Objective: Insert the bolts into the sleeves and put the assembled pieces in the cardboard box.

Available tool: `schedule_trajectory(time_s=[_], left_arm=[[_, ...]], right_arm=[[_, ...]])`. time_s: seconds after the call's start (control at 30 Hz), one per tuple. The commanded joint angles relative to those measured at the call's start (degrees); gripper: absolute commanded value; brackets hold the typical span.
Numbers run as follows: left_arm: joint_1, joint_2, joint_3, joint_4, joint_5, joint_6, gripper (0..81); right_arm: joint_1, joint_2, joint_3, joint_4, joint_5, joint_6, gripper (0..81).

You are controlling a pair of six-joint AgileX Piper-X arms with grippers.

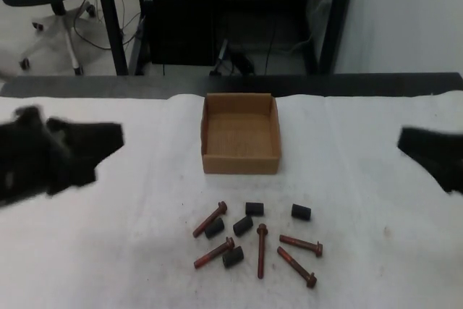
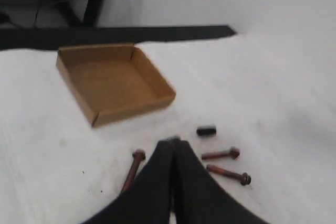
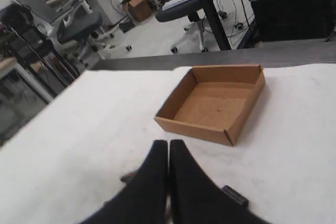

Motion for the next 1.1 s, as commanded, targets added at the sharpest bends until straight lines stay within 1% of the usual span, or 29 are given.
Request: schedule_trajectory(time_s=[0.0,0.07,0.1,0.13,0.2,0.23,0.3,0.33,0.4,0.43,0.5,0.53,0.57,0.63,0.7,0.87,0.97,1.07], left_arm=[[-4.27,7.13,-7.45,11.43,-5.26,10.69,0.3],[-7.95,11.56,-11.45,17.22,-12.98,20.03,0.3],[-9.43,13.28,-12.76,18.36,-15.75,23.32,0.3],[-11.07,14.77,-13.62,18.88,-16.87,26.18,0.3],[-13.51,16.73,-14.32,17.92,-16.11,26.55,0.6],[-14.68,17.52,-14.46,17.01,-14.87,25.85,2.8],[-16.69,18.55,-14.45,15.45,-13.66,23.45,9.9],[-17.79,19.03,-14.45,14.8,-13.68,22.2,15.2],[-19.9,20.15,-14.56,14.06,-14.73,21.42,26.5],[-20.91,20.71,-14.69,14.06,-16.62,21.59,33.3],[-22.68,22.62,-15.11,13.94,-21.05,21.76,46.1],[-23.21,23.96,-15.56,13.94,-22.23,22.62,50.7],[-23.68,25.48,-16.24,13.77,-23.78,24.78,52.5],[-24.16,28.78,-18.1,13.51,-26.71,27.69,51.8],[-24.18,32.51,-20.86,14.27,-29.43,26.64,51.7],[-24.18,39.52,-27.61,14.95,-29.75,21.28,51.7],[-24.18,42.67,-30.55,15.15,-29.75,21.44,51.5],[-24.18,45.6,-33.42,18.64,-29.48,22.08,48.0]], right_arm=[[1.49,5.47,-4.94,8.44,2.38,-8.21,0.8],[3.21,9.75,-9.69,16.41,6.2,-15.6,0.8],[4.14,11.75,-11.5,19.97,7.76,-18.3,0.8],[4.96,13.53,-12.94,22.69,8.54,-20.12,0.1],[6.02,15.97,-14.56,25.07,8.54,-20.56,6.4],[6.44,16.81,-15.01,25.27,7.9,-20.56,10.4],[6.64,17.71,-15.27,23.8,6.96,-20.56,22.8],[6.64,17.73,-15.24,23.25,6.83,-20.32,29.4],[6.64,17.72,-15.24,22.27,7.01,-19.31,38.4],[6.64,17.72,-15.24,21.71,7.01,-17.81,39.8],[6.64,17.72,-15.24,21.17,7.01,-14.2,38.0],[6.64,17.72,-15.24,21.18,7.01,-13.46,36.9],[6.64,17.72,-15.24,21.18,7.01,-13.44,35.6],[6.64,17.72,-15.24,21.29,7.73,-13.44,34.9],[6.64,17.72,-15.24,21.43,8.14,-11.87,34.9],[6.64,17.72,-15.24,21.8,8.14,-7.41,34.9],[6.64,17.72,-15.24,22.41,7.83,-6.69,34.9],[6.64,17.59,-15.24,23.94,7.84,-6.65,34.9]])
